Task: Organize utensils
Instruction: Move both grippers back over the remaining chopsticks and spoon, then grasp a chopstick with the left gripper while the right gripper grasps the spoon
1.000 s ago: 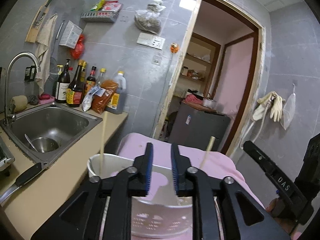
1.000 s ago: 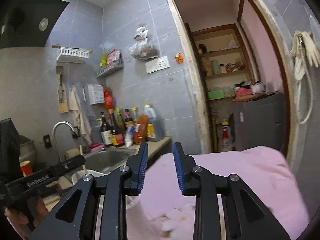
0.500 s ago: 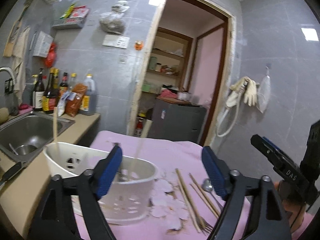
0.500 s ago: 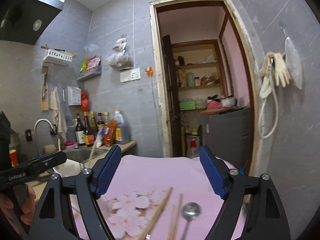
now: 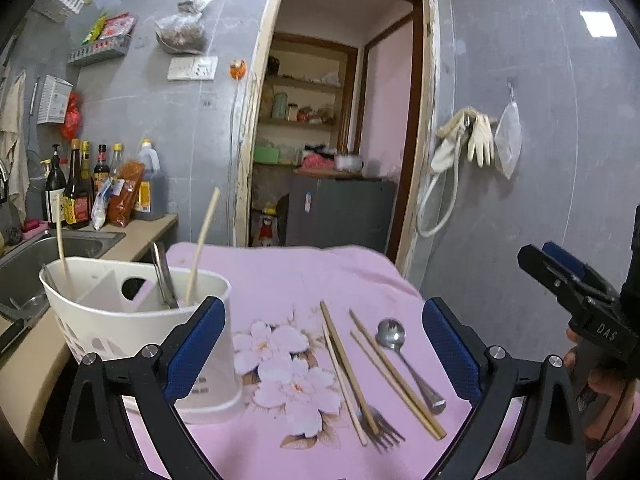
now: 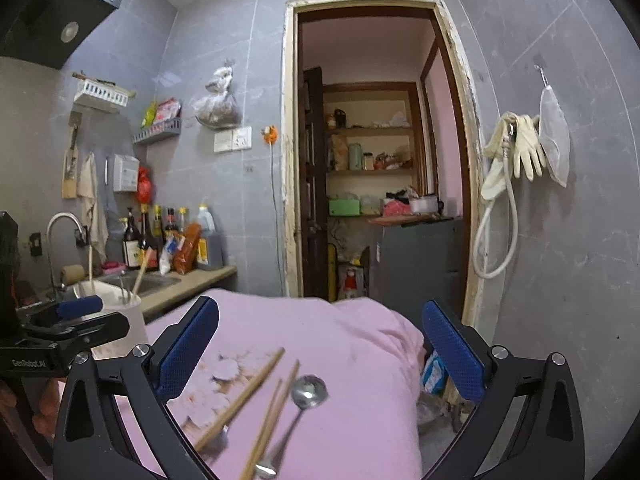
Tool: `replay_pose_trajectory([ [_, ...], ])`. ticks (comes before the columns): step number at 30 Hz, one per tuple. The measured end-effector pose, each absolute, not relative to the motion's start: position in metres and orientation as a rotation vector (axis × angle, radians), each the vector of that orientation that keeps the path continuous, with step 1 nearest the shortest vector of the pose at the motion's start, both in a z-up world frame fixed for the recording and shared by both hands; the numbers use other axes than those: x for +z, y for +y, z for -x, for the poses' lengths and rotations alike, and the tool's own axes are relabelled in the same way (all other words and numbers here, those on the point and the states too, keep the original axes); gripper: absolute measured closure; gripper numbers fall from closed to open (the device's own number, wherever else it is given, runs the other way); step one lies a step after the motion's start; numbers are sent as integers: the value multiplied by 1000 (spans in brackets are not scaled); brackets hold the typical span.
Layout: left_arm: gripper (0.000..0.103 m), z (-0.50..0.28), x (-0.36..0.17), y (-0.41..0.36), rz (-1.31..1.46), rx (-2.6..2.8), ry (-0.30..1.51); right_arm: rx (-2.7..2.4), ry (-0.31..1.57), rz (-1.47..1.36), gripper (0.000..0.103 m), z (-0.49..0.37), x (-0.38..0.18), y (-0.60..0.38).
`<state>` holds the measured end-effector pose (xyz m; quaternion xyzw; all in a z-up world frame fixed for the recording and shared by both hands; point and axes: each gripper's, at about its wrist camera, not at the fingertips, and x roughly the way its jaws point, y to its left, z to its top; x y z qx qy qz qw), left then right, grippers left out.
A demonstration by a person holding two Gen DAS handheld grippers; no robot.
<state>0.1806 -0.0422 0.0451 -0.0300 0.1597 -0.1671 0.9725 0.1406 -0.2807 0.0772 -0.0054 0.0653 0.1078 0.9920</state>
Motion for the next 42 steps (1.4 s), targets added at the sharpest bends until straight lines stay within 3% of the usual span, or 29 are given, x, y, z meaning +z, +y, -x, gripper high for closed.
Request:
replay_pose_trajectory([
  [11, 8, -206, 5, -73, -39, -374, 545, 188, 357, 52, 0, -174, 45, -293],
  [16, 26, -224, -7, -83, -64, -390, 619, 192, 451, 59, 4, -190, 33, -296],
  [22, 69, -260, -25, -88, -43, -411, 786, 220, 565, 97, 19, -209, 18, -288],
  [27, 77, -286, -43, -93, -30, -436, 902, 245, 646, 142, 31, -223, 5, -278],
  [33, 90, -311, -51, -93, -28, -441, 962, 261, 702, 161, 35, -235, -2, -273],
  [42, 90, -332, -52, -93, -4, -450, 1004, 271, 761, 166, 38, -249, -8, -271],
])
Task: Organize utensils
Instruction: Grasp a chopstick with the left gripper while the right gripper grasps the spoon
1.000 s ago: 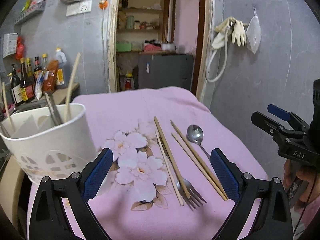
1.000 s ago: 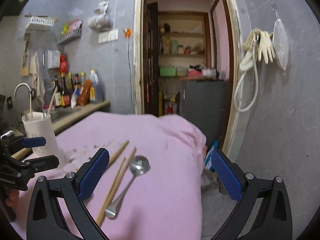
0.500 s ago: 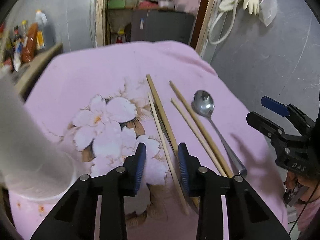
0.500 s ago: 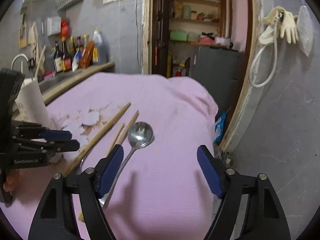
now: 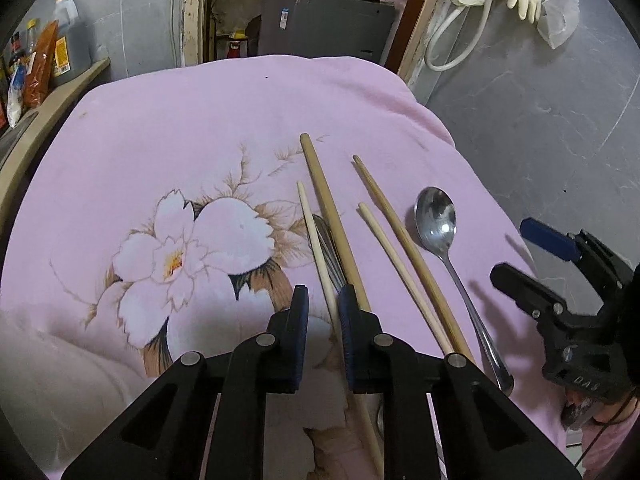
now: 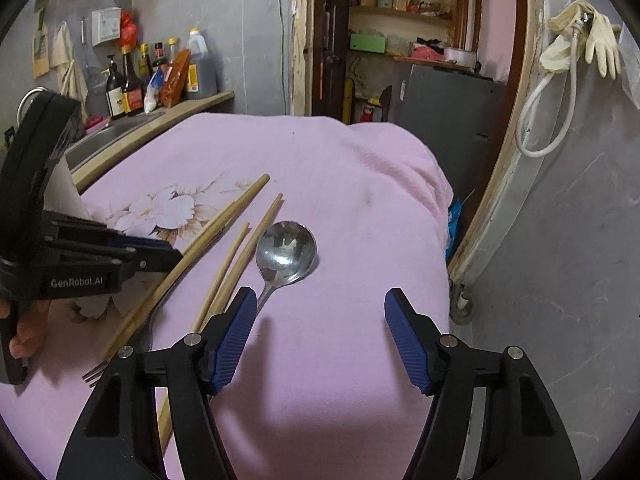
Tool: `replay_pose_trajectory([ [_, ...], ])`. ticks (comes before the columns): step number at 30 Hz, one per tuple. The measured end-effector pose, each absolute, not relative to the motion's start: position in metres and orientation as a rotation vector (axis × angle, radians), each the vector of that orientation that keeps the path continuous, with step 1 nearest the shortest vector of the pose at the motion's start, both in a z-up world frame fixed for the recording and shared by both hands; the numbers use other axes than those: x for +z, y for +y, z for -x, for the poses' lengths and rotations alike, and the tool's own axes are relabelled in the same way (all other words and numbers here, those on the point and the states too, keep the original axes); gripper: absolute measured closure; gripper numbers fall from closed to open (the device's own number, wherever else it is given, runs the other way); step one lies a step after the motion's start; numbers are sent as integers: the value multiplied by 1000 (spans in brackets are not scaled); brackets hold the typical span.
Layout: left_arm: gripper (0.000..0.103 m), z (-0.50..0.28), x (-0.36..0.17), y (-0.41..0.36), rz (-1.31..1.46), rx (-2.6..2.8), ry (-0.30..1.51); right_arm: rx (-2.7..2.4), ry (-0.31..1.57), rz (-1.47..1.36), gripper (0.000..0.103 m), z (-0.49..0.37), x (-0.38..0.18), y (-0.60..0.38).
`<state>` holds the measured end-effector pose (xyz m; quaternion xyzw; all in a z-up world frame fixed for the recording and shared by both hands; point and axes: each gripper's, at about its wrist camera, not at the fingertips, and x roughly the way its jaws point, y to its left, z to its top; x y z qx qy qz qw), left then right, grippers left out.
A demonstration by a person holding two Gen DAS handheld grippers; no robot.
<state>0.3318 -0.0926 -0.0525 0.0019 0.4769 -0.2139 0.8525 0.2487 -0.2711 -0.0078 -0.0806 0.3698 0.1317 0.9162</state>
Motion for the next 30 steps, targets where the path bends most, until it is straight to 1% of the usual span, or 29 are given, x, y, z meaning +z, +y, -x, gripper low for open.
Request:
replay_pose_trajectory([
  [8, 90, -343, -51, -92, 14, -431, 1051, 282, 833, 213, 42, -265, -18, -258],
  [10, 98, -340, -51, -92, 10, -419, 1052, 289, 855, 218, 44, -271, -21, -255],
  [12, 99, -342, -52, -94, 11, -415, 1054, 299, 870, 216, 44, -278, -21, -250],
  [18, 99, -335, -51, -95, -12, -401, 1054, 301, 888, 229, 44, -295, -23, -241],
  [25, 98, -347, -53, -103, -59, -414, 1091, 284, 923, 201, 45, -313, -27, -238],
  [26, 98, -347, -53, -105, -69, -413, 1094, 286, 926, 197, 48, -314, -28, -238],
  [29, 98, -350, -53, -108, -86, -406, 1104, 287, 921, 177, 62, -312, -28, -238],
  [30, 98, -351, -53, -108, -91, -407, 1106, 285, 916, 174, 62, -311, -27, -239],
])
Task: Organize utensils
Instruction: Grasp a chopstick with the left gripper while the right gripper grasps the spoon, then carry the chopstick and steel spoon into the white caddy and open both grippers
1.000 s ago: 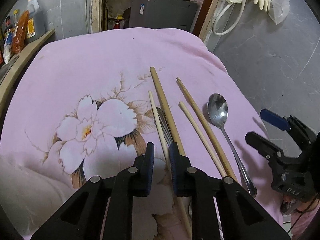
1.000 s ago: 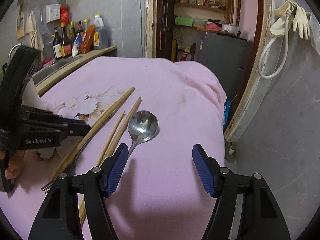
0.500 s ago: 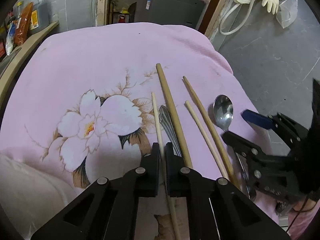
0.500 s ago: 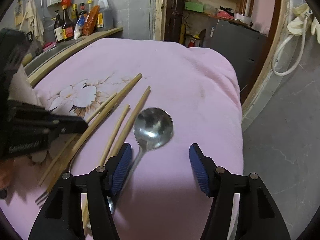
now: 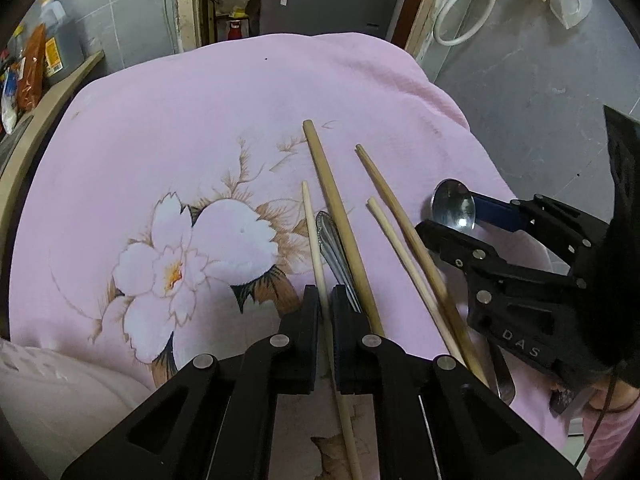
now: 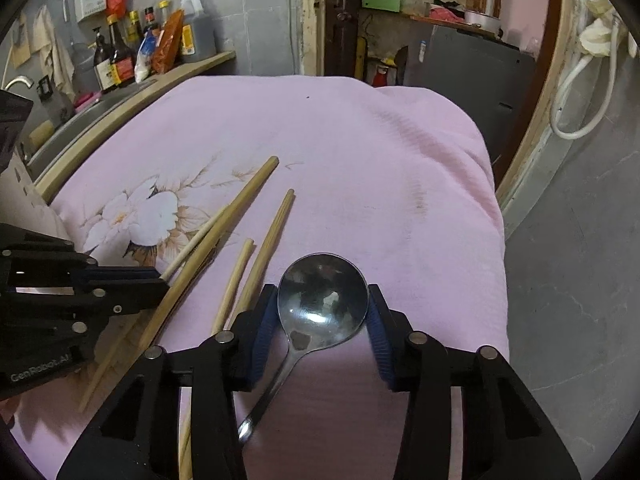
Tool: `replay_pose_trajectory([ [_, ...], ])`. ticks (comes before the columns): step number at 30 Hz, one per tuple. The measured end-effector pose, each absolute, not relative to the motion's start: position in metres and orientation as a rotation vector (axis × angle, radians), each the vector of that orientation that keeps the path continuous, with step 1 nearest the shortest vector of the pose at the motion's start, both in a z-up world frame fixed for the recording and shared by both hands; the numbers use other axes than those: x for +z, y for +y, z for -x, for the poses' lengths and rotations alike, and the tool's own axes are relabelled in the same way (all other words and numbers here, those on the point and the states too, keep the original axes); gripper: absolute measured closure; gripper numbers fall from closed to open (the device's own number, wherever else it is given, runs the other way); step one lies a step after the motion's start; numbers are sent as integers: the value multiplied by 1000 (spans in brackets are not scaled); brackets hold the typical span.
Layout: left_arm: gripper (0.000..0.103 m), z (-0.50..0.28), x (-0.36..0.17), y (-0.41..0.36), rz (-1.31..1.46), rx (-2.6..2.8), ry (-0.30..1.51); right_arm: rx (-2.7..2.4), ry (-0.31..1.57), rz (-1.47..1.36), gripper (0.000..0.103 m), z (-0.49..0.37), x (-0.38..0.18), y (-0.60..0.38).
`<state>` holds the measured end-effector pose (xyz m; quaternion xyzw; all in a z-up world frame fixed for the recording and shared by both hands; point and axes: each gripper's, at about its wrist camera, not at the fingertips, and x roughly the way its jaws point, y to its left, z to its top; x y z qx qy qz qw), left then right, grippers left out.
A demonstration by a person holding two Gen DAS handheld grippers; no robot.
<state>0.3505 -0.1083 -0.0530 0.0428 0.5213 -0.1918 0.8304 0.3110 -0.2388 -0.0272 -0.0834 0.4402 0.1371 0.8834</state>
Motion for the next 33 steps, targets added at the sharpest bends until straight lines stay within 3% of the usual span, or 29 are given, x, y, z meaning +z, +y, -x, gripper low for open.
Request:
replay_pose_trajectory([
  [10, 101, -315, -43, -96, -1, -372, 942, 323, 790, 172, 62, -283, -13, -233],
  [23, 101, -229, 11, -69, 176, -406, 445, 258, 294, 297, 62, -192, 25, -225],
  [33, 101, -209, 52, -39, 255, -366, 260, 229, 51, 325, 62, -163, 72, -210],
])
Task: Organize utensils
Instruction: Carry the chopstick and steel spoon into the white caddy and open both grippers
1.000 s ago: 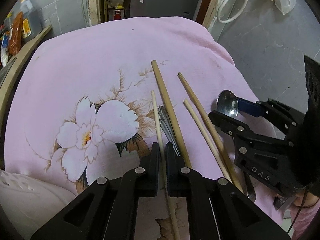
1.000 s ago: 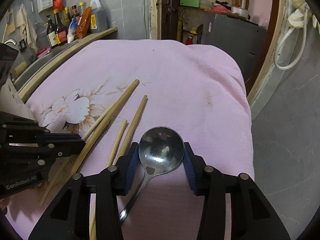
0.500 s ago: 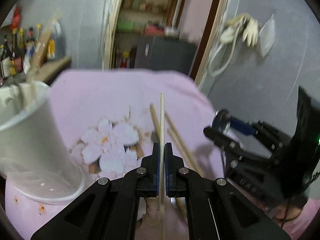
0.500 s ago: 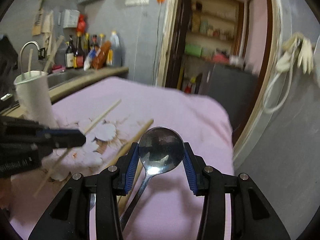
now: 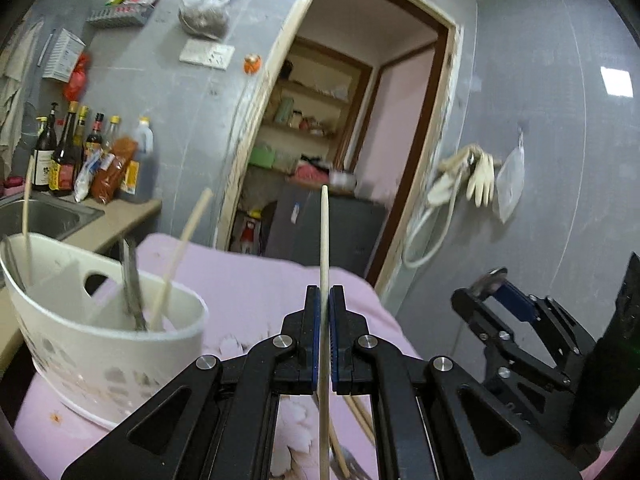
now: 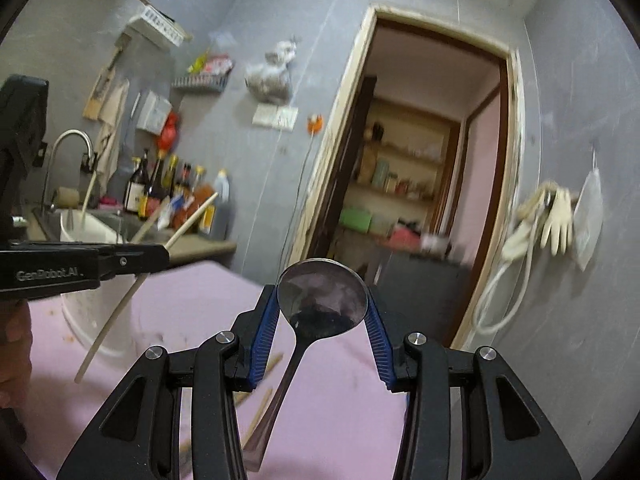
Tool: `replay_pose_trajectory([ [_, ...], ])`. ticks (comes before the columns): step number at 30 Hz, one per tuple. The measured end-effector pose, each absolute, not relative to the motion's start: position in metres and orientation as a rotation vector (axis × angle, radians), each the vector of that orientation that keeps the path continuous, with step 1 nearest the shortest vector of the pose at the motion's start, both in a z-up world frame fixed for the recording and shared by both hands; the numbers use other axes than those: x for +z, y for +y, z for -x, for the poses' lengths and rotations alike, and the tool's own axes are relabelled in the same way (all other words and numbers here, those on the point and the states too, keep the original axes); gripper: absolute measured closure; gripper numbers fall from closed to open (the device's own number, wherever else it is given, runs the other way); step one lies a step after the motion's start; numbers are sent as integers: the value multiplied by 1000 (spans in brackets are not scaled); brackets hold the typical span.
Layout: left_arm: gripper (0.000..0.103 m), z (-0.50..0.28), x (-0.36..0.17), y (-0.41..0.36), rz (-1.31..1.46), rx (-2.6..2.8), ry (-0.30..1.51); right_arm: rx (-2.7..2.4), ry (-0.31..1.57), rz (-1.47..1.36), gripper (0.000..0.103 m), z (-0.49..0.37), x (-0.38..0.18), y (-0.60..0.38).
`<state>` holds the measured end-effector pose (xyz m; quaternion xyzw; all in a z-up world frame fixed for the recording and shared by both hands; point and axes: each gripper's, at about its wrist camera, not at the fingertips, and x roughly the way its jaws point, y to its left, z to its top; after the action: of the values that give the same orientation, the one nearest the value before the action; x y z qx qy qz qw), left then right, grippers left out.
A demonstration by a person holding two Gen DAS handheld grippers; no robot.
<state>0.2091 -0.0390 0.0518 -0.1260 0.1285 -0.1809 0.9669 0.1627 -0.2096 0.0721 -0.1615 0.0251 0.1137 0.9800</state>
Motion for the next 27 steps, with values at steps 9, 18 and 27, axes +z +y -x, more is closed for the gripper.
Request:
replay_pose_trajectory([
  [9, 101, -195, 102, 30, 291, -291, 87, 332, -87, 283, 62, -151, 123, -170],
  [18, 101, -205, 120, 123, 360, -150, -28, 459, -150, 195, 62, -168, 147, -105],
  [27, 101, -235, 96, 178, 433, -16, -26, 453, -120, 228, 62, -197, 119, -60],
])
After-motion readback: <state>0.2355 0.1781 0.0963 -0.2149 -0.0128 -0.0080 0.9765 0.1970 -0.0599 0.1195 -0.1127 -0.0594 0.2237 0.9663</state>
